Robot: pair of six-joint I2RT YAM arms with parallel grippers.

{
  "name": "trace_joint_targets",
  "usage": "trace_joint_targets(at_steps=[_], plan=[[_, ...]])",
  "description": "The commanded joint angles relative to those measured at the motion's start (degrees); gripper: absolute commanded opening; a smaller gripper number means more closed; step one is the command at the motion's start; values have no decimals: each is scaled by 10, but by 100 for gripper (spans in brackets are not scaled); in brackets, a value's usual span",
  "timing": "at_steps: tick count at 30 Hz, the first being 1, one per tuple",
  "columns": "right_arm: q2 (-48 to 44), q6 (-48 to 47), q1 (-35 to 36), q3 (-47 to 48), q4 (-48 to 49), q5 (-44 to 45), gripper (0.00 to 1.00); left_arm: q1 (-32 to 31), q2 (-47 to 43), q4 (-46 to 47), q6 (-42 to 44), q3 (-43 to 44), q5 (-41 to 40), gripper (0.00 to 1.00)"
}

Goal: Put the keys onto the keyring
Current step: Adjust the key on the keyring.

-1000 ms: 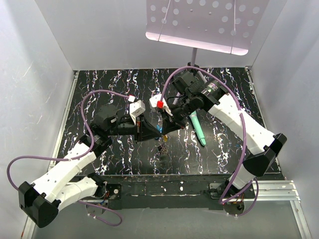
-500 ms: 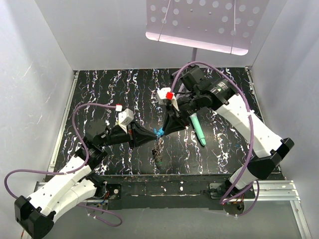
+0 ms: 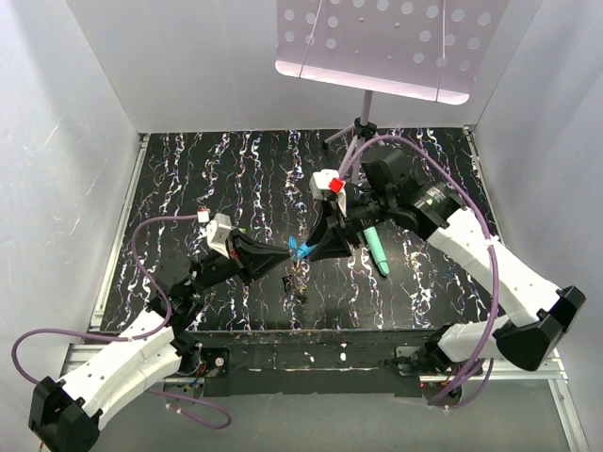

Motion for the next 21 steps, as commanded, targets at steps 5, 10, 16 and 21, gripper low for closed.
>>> trace_joint_targets(at_steps=[5, 10, 16, 21], plan=[[-108, 172, 43, -167, 354, 184, 52, 0, -21, 176, -75, -67, -116, 0], [-101, 176, 61, -180, 382, 224, 50, 0, -10, 247, -90, -107, -146, 0], [-73, 189, 68, -180, 389, 243, 45, 0, 3, 286, -85, -121, -154, 0], [-62, 192, 69, -179, 381, 254, 44, 1, -1, 288, -76, -128, -166, 0]])
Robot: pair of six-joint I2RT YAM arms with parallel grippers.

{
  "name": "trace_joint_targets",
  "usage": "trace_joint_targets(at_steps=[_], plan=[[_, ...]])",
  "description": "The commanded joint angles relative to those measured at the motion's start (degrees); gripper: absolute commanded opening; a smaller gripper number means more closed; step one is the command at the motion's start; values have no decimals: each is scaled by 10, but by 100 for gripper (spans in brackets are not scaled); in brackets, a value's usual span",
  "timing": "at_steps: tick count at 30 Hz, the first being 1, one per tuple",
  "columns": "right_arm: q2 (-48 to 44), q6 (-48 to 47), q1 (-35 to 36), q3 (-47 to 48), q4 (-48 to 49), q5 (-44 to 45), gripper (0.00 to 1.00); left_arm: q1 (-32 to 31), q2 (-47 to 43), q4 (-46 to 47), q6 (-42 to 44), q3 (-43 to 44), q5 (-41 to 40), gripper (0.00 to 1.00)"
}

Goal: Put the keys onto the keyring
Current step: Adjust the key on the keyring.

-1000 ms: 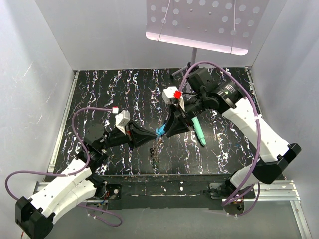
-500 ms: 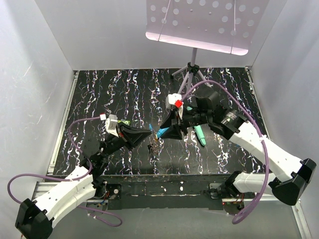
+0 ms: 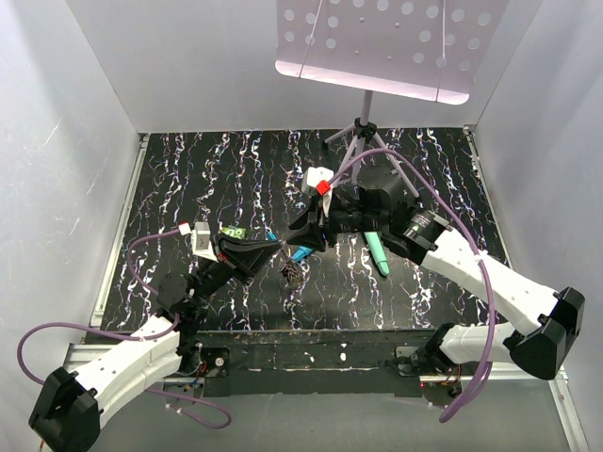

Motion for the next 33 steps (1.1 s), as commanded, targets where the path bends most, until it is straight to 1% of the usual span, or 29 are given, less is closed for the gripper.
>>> trace_joint_targets(at_steps=[1, 5, 10, 16, 18, 21, 23, 25, 26, 27, 33], plan=[[7, 9, 3, -1, 21, 18, 44, 1, -13, 50, 7, -6, -28, 0], [11, 8, 3, -3, 15, 20, 42, 1, -18, 44, 12, -7, -32, 0], [14, 2, 4, -1, 4, -7, 37, 1, -20, 43, 16, -7, -35, 0], [19, -1, 8, 0, -12, -38, 34, 2, -22, 43, 15, -7, -39, 0], [25, -5, 8, 7, -24, -44, 32, 1, -24, 45, 13, -7, -40, 0], [37, -6, 9, 21, -38, -42, 31, 2, -26, 46, 13, -7, -41, 0], [43, 9, 8, 29, -37, -36, 33, 1, -27, 48, 12, -8, -41, 0], [48, 23, 9, 35, -28, -36, 39, 1, -26, 51, 11, -10, -40, 0], [50, 34, 8, 38, -24, -36, 45, 1, -25, 53, 10, -11, -40, 0], [52, 41, 8, 40, -22, -36, 47, 1, -24, 55, 8, -13, -38, 0], [57, 82, 7, 49, -5, -59, 47, 1, -22, 61, 5, -15, -37, 0]])
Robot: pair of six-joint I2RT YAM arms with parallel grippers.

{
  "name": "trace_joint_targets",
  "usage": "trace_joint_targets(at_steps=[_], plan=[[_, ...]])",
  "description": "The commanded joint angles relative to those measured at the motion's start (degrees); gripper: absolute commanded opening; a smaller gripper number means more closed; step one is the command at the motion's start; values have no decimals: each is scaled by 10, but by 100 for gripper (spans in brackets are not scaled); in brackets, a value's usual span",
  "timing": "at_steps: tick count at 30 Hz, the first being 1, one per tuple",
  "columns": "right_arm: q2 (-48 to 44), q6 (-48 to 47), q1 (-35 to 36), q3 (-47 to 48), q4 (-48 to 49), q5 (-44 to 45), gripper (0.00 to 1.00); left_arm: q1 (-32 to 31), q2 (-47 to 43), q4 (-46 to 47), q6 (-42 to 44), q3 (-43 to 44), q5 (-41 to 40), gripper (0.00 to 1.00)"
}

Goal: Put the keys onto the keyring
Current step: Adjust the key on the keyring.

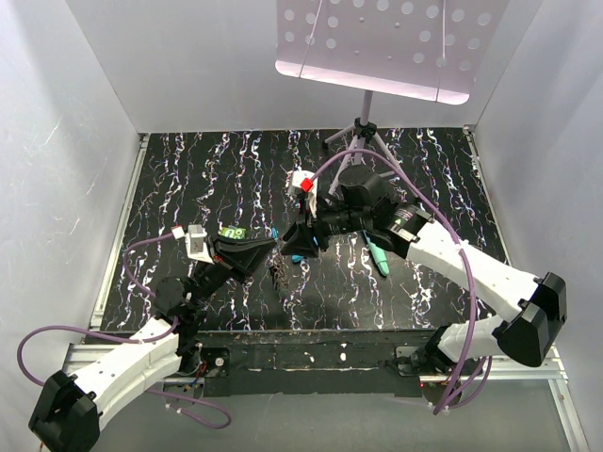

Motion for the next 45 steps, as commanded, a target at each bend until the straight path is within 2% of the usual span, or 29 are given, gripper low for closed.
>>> trace_joint_targets(at_steps=[1, 6, 13, 24, 29, 30, 35, 38, 40, 45], plan=[[-2, 40, 0, 35, 30, -29, 47, 1, -5, 40, -4, -7, -10, 0], [0, 50, 0, 37, 35, -41, 42, 1, -7, 40, -4, -4, -8, 0], [2, 49, 0, 32, 36, -49, 29, 1, -14, 37, -7, -3, -8, 0], [17, 38, -7, 46, 33, -111, 4, 1, -13, 36, -8, 0, -5, 0], [19, 35, -8, 60, 33, -111, 4, 1, -15, 17, -9, 10, 4, 0], [19, -12, -8, 63, 7, -162, 1, 1, -15, 9, -8, 13, 8, 0], [16, -73, -10, 84, -52, -152, 1, 1, -20, -48, -16, 34, 34, 1], [26, -138, -17, 114, -132, -142, 1, 1, -48, -129, -11, 52, 44, 25], [36, -182, -24, 138, -195, -143, 1, 2, -76, -221, 10, 76, 47, 46], [58, -304, -35, 193, -346, -126, 1, 5, -116, -452, 86, 163, 54, 85]])
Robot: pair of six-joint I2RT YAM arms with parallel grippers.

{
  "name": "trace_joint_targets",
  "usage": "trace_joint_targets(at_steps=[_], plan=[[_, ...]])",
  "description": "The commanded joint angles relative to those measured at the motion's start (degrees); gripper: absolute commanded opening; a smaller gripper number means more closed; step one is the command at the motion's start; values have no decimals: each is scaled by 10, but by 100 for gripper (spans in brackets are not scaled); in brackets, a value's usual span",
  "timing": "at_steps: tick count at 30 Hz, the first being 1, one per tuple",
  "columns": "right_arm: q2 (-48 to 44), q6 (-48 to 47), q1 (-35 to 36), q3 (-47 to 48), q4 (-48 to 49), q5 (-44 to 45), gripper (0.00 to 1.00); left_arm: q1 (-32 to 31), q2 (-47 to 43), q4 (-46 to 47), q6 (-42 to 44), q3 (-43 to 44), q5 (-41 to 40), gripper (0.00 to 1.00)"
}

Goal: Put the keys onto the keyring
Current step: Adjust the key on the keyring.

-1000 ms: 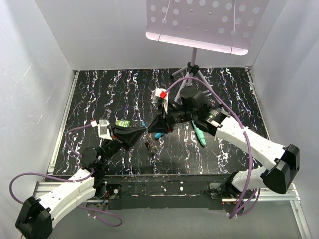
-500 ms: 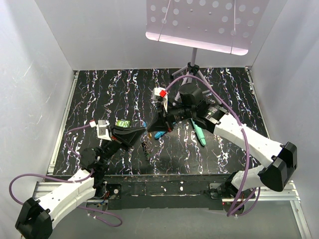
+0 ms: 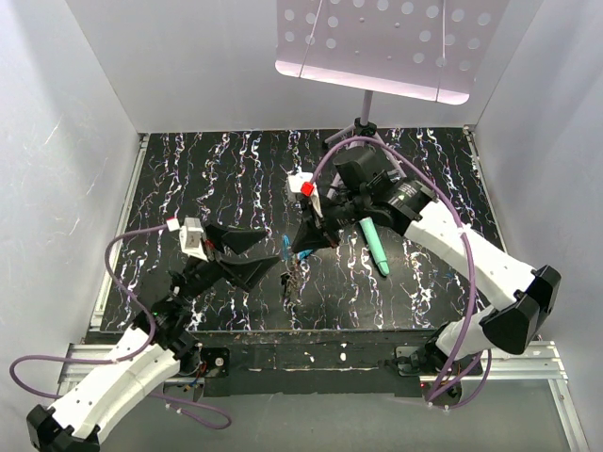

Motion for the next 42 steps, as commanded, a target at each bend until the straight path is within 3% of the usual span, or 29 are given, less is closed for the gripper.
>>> trace_joint_targets(at_steps=[1, 3, 8, 14, 25, 42], plan=[[14, -153, -9, 70, -165, -2, 1, 4, -15, -240, 79, 92, 22, 92], [25, -212, -9, 98, -232, 13, 1, 5, 1, -317, 116, 137, 46, 98], [67, -339, -9, 190, -386, 55, 1, 7, 64, -434, 219, 230, 130, 98], [101, -399, -10, 248, -467, 78, 1, 7, 137, -425, 317, 276, 191, 93], [110, -373, -23, 269, -466, 34, 1, 4, 214, -160, 178, 212, 211, 64], [125, -357, -28, 280, -479, 10, 1, -10, 283, -155, 148, 235, 229, 35]])
